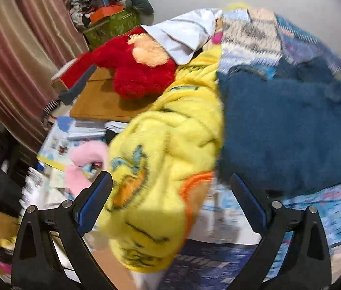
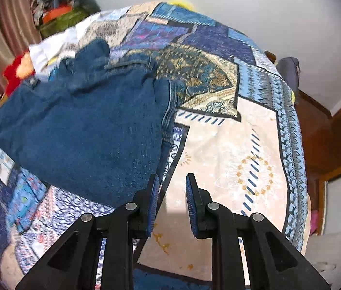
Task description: Fold large clothes
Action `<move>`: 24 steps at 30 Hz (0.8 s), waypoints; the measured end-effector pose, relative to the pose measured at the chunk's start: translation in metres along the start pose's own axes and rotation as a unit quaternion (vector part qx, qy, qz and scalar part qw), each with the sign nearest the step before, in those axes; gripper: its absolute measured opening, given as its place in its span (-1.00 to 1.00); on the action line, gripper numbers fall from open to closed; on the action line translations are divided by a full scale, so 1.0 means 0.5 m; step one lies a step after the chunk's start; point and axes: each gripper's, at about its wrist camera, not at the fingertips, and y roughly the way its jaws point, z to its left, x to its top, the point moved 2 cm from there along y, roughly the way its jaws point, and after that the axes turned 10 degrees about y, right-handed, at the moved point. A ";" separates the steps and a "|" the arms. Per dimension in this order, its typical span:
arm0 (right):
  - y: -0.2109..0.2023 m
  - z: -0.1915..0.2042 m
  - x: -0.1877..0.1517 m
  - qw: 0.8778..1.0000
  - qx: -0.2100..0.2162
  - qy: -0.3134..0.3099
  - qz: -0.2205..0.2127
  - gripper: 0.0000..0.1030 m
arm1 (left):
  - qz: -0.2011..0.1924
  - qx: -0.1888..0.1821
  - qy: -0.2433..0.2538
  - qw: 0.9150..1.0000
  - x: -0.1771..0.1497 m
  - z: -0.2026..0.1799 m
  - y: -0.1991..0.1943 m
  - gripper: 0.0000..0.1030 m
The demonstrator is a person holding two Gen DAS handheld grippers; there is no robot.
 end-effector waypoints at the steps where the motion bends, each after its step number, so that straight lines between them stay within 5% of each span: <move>1: -0.012 0.005 0.004 1.000 0.008 0.003 -0.008 -0.65 | -0.007 -0.012 -0.012 1.000 0.000 -0.006 -0.008 0.95; 4: -0.042 0.033 0.016 0.999 0.039 0.010 -0.028 -0.65 | -0.028 -0.060 -0.060 0.996 -0.001 -0.036 -0.023 0.95; 9: -0.048 0.117 0.035 0.994 0.098 0.005 -0.037 -0.65 | -0.013 -0.158 -0.135 0.978 -0.016 -0.089 0.016 0.95; 19: 0.129 0.257 0.016 0.990 0.129 -0.019 0.053 -0.65 | 0.040 -0.304 -0.239 0.921 -0.006 -0.139 0.170 0.64; 24: 0.154 0.256 0.012 0.988 0.144 -0.011 0.052 -0.65 | 0.029 -0.285 -0.246 0.926 0.029 -0.141 0.201 0.13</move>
